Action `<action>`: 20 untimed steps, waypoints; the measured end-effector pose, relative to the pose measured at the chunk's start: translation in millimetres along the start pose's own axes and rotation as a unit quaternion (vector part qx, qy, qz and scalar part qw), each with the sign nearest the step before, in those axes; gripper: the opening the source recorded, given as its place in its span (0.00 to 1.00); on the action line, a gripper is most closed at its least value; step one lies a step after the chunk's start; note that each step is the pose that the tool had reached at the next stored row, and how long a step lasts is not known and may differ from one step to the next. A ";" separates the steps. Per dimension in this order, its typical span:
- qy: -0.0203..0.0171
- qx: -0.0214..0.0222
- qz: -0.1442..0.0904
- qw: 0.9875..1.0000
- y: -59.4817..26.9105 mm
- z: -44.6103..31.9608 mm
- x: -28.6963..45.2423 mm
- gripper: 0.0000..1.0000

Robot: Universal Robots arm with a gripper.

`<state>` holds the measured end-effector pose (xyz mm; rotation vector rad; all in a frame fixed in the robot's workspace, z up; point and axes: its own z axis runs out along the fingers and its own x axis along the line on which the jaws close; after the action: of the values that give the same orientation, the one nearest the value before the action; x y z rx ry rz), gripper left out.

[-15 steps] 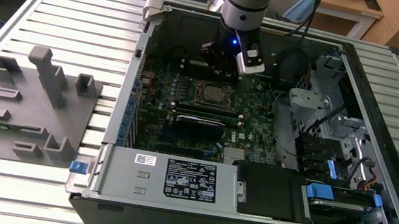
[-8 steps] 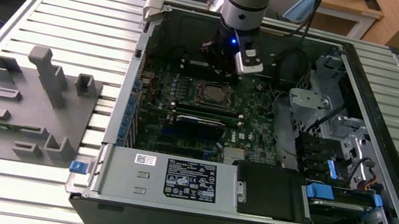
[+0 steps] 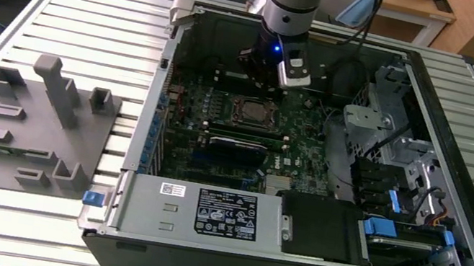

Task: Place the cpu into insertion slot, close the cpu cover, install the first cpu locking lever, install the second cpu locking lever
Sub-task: 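Install the first cpu locking lever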

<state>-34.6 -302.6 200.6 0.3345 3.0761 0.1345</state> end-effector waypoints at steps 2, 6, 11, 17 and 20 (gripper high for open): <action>0.000 0.000 0.000 1.000 0.0 0.0 0.0 0.11; -0.001 0.000 0.000 1.000 0.1 0.1 0.0 0.11; -0.004 -0.002 0.000 1.000 0.0 0.3 0.0 0.11; -0.005 -0.004 0.000 1.000 -0.1 0.4 0.7 0.11; -0.004 -0.005 0.000 1.000 -0.2 0.5 1.0 0.11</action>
<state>-35.6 -302.6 200.1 0.3331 3.0655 0.1482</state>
